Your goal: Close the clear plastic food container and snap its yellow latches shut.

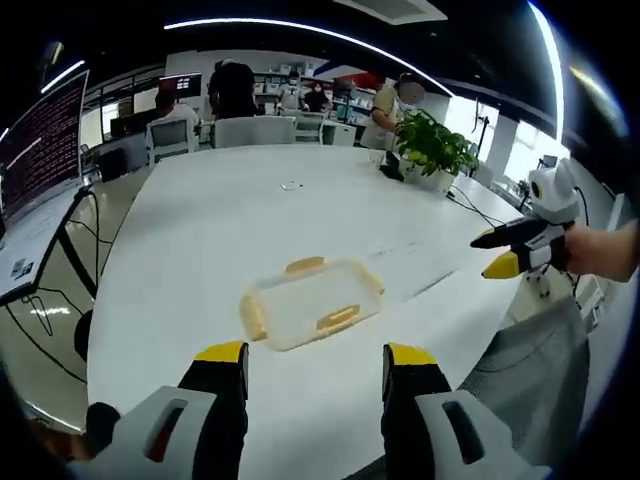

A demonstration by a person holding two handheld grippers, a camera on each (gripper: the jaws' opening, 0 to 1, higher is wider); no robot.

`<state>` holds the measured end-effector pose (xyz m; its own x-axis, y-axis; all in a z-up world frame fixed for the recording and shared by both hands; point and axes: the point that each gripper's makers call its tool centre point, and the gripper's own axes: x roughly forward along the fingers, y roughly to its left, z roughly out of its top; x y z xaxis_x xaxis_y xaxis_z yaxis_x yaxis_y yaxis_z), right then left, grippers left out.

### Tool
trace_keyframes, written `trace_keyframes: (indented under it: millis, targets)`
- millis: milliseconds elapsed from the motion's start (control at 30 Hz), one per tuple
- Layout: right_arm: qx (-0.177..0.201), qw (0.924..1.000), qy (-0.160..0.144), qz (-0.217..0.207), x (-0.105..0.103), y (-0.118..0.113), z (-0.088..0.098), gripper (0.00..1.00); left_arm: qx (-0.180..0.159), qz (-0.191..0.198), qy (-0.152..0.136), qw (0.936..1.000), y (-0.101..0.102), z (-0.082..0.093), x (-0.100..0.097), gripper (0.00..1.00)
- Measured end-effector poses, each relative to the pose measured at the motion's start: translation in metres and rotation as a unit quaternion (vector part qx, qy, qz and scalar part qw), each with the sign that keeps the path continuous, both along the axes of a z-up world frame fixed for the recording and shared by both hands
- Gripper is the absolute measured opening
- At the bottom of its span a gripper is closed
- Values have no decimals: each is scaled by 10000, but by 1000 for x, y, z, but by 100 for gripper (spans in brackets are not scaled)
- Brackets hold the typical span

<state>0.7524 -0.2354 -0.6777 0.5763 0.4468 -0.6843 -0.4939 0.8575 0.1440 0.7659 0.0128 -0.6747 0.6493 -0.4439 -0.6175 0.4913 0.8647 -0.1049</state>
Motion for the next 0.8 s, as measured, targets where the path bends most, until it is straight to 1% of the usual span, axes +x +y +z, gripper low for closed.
trace_keyframes:
  millis: [167,267,367,467,567,633,733,800]
  targets:
    - [-41,9999,41,154,9,2,-2,58,86,-187,0,9998,2,0,7,48]
    - [-57,9996,42,281,14,7,-1,58,241,-319,9,9992,3,-1,13,47]
    - [-48,9993,22,360,18,13,1,58,273,-394,42,9988,3,-1,17,47]
    - [-29,9989,28,473,22,19,1,58,358,-570,35,9977,2,-1,22,47]
    - [-48,9976,40,685,26,27,0,58,427,-755,10,9962,2,1,28,46]
    - [-17,9965,73,828,26,32,0,57,426,-792,-28,9959,3,3,33,43]
    - [23,9941,147,1072,26,41,-2,56,450,-858,-39,9953,6,3,39,43]
    - [8,9932,134,1157,28,45,-3,56,438,-929,-33,9947,6,2,42,44]
